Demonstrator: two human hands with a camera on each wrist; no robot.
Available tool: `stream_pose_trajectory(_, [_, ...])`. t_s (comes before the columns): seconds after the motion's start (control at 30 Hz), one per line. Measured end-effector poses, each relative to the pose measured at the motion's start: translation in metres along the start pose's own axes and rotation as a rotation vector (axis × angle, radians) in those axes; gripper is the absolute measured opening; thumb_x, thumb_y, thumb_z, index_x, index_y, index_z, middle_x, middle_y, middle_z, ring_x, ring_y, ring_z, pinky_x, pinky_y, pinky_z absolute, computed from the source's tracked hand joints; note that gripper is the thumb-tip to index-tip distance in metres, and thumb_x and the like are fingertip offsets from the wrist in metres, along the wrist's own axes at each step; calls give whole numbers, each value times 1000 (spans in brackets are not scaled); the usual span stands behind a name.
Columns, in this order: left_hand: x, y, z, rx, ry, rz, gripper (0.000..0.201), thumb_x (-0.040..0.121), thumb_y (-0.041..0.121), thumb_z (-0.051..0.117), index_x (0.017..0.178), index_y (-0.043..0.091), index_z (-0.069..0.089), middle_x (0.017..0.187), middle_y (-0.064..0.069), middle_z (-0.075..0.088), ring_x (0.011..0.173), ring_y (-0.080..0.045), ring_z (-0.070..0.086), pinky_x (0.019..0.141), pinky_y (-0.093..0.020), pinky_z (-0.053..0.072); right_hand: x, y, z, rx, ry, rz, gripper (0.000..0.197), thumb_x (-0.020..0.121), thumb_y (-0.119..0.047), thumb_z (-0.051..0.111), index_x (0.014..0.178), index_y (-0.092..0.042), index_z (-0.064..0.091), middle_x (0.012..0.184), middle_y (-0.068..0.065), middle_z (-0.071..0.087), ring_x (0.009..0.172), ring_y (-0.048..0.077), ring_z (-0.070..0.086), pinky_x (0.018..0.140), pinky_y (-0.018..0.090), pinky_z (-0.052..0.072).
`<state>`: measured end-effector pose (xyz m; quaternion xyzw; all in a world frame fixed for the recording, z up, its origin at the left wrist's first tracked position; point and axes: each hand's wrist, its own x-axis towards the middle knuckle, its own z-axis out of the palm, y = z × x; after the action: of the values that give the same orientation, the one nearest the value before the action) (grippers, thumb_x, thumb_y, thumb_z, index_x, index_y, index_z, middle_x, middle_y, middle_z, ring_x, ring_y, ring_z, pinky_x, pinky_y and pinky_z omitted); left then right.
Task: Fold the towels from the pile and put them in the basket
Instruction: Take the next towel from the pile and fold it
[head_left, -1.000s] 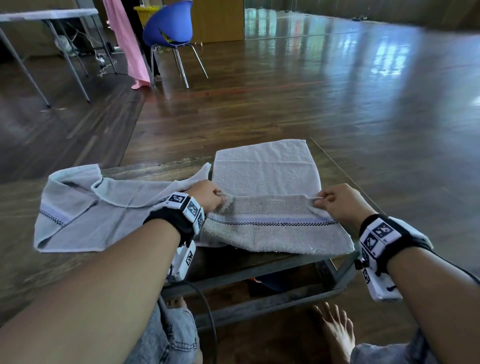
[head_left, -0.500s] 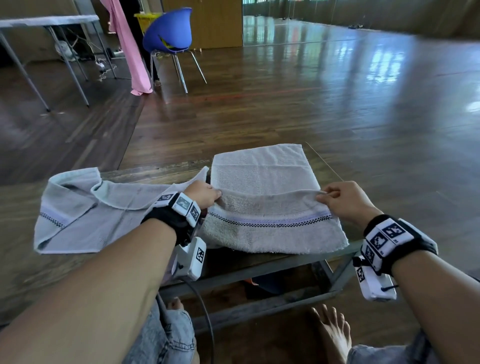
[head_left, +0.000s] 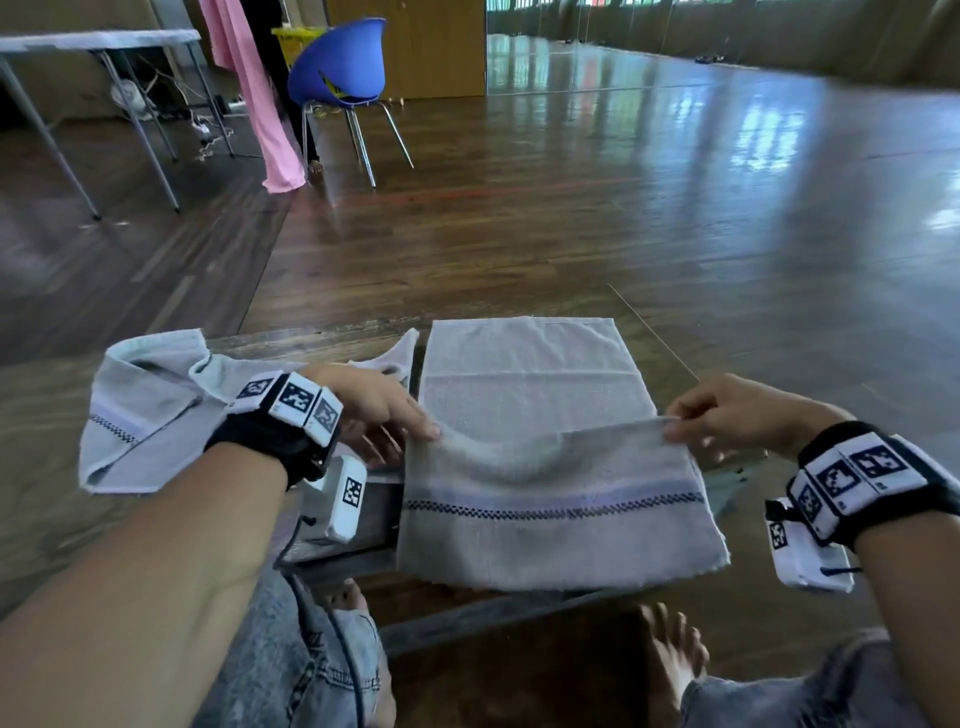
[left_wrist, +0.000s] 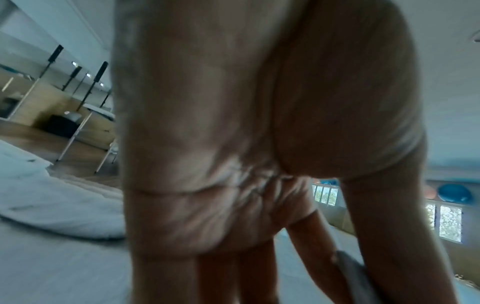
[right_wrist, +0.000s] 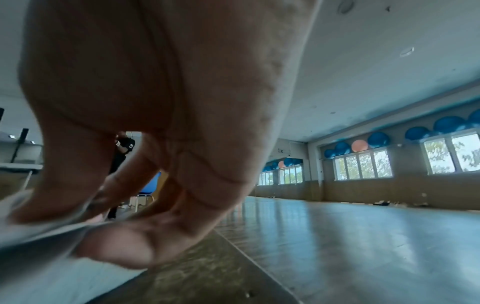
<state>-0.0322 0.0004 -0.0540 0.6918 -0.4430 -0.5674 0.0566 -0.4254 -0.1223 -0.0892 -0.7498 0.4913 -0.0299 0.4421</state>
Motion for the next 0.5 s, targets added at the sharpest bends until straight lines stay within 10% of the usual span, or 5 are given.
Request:
stream_pose_trajectory(0.3, [40, 4, -9, -48, 675, 404, 23, 98, 29, 60, 93, 11, 73, 74, -12, 63, 56, -19, 55, 59, -31, 53, 38, -6, -1, 77, 685, -138, 15, 86, -24, 78, 72, -26, 74, 71, -5, 69, 64, 14, 57, 65, 27, 45])
stream_pose_trajectory(0.5, [84, 4, -7, 214, 780, 366, 36, 98, 28, 59, 93, -5, 72, 84, -28, 63, 60, -20, 52, 62, -28, 40, 67, 2, 15, -98, 687, -107, 5, 87, -25, 75, 83, -25, 77, 76, -7, 72, 76, 12, 65, 61, 17, 42])
